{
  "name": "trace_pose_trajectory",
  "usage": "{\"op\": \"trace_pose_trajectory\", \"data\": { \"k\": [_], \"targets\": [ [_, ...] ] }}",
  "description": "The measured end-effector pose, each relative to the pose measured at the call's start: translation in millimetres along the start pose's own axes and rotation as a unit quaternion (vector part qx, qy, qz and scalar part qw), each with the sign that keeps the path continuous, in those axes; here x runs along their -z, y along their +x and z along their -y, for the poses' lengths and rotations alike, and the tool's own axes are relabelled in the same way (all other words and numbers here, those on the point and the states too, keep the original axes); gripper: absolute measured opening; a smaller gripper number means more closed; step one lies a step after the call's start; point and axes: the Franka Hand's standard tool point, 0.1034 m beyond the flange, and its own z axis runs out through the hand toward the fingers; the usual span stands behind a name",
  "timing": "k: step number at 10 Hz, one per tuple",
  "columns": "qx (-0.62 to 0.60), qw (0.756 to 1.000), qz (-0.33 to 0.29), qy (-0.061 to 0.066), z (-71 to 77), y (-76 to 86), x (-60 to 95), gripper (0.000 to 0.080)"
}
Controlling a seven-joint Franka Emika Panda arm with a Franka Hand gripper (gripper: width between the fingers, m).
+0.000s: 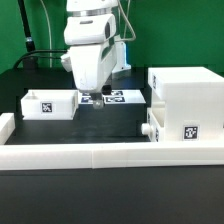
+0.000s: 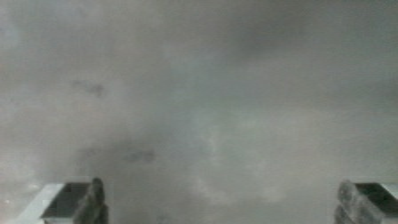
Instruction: Assemble drawer
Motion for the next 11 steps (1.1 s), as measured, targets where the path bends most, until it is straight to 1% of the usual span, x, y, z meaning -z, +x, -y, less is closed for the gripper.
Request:
{"op": "trace_pose_trajectory", "data": {
  "k": [1,2,5,7,8,9,10,11],
  "targets": [
    [-0.006,1.000,0.001,-0.004,6.9,-7.4,0.9,0.0648],
    [-0.014,1.000,0.003,-0.002,12.2,-16.4,2.1,0.0648],
    [-0.031,1.000,0.003,-0.001,12.8,-17.2,1.0,0.0648],
    [-0.107,0.994,0.002,-0.003,12.0,-18.9,1.7,0.0648],
    [-0.156,0.987,0.002,-0.020,8.4,-28.2,6.5,0.0648],
    [-0.219,0.975,0.001,-0.037,10.0,-35.7,10.8,0.0648],
    [-0.288,0.957,-0.003,-0.047,13.3,-38.3,12.4,0.0648],
    [-0.335,0.941,-0.007,-0.051,14.9,-38.5,12.3,0.0648]
  ]
}}
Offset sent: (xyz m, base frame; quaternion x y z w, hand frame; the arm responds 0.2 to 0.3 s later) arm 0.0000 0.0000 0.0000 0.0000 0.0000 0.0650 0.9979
